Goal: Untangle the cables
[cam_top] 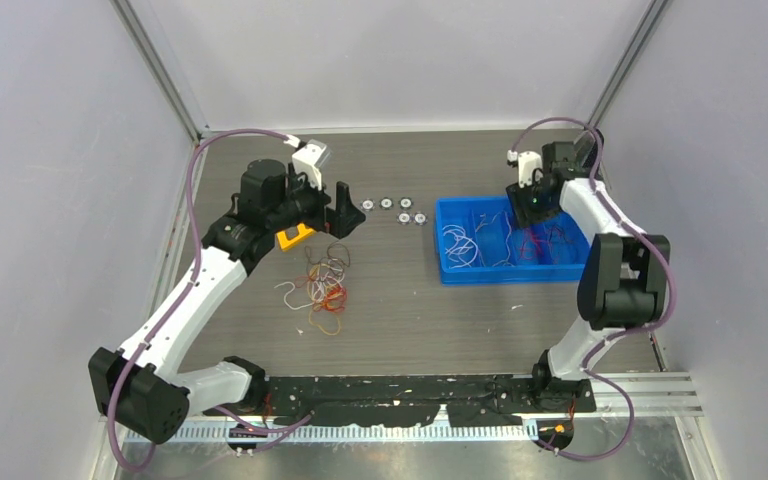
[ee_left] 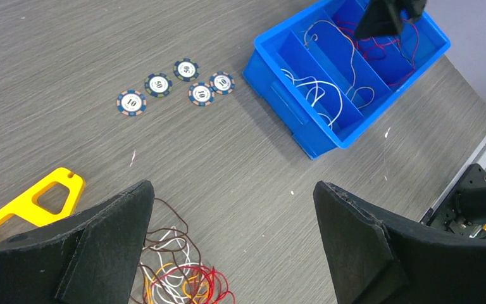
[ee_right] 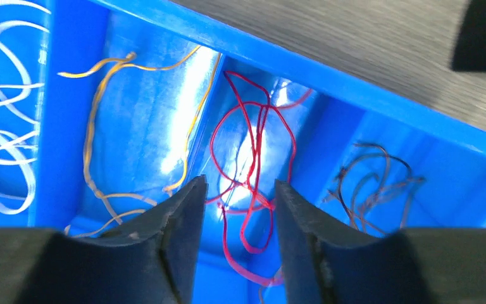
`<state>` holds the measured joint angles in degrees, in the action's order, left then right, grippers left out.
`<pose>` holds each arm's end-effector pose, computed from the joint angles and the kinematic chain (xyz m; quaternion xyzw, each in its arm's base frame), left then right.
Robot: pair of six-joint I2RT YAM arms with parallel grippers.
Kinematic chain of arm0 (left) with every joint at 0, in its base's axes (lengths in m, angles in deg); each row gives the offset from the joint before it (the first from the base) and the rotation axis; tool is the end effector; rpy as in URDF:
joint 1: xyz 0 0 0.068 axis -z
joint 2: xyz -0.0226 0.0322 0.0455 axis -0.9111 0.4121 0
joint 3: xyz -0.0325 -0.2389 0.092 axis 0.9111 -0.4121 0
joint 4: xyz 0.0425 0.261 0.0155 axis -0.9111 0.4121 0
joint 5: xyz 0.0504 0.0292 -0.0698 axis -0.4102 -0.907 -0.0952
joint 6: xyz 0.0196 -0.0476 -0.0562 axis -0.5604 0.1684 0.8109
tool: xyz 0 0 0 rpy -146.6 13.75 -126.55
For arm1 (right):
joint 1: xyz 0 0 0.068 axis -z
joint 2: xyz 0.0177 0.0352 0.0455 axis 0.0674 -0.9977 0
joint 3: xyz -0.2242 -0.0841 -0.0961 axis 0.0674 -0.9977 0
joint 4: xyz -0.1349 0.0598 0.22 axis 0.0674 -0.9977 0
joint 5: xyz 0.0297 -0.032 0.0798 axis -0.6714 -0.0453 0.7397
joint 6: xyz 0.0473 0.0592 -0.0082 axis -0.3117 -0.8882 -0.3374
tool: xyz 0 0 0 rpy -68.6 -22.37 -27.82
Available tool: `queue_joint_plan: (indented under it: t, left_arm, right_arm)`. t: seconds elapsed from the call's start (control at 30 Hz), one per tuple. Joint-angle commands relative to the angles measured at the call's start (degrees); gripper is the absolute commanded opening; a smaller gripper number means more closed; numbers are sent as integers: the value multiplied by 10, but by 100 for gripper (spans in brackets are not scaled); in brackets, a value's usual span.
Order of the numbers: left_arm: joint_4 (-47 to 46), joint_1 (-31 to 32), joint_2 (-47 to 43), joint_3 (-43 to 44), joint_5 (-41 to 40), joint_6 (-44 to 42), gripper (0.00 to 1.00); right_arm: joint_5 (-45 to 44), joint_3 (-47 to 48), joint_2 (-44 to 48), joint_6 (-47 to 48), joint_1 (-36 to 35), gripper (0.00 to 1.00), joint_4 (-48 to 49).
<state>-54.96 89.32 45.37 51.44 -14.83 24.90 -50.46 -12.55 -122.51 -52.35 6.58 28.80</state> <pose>0.2644 -0.1407 0.3314 0.1932 0.8058 -0.3006 0.4722 0.3706 -0.0070 0.1713 -0.1917 0.9521 0.0277 0.2368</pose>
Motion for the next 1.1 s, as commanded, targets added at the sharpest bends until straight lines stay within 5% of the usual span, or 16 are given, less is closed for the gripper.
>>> queue_joint_plan:
  t: [0.0, 0.33, 0.47, 0.9, 1.07]
  left_arm:
    - [-7, -3, -26, -9, 18, 6, 100]
    - [-9, -3, -31, -16, 32, 3, 100]
    - [-14, -3, -24, -13, 34, 2, 100]
    - [-16, -5, -17, -12, 34, -3, 100]
    - [-17, -6, -15, -11, 35, -4, 100]
  right_arm:
    - [28, 63, 83, 17, 15, 56, -88]
    - [48, 113, 83, 123, 95, 90, -240]
    - [53, 90, 60, 141, 102, 91, -259]
    - [37, 38, 26, 146, 66, 70, -166]
    - [11, 35, 33, 162, 51, 49, -150]
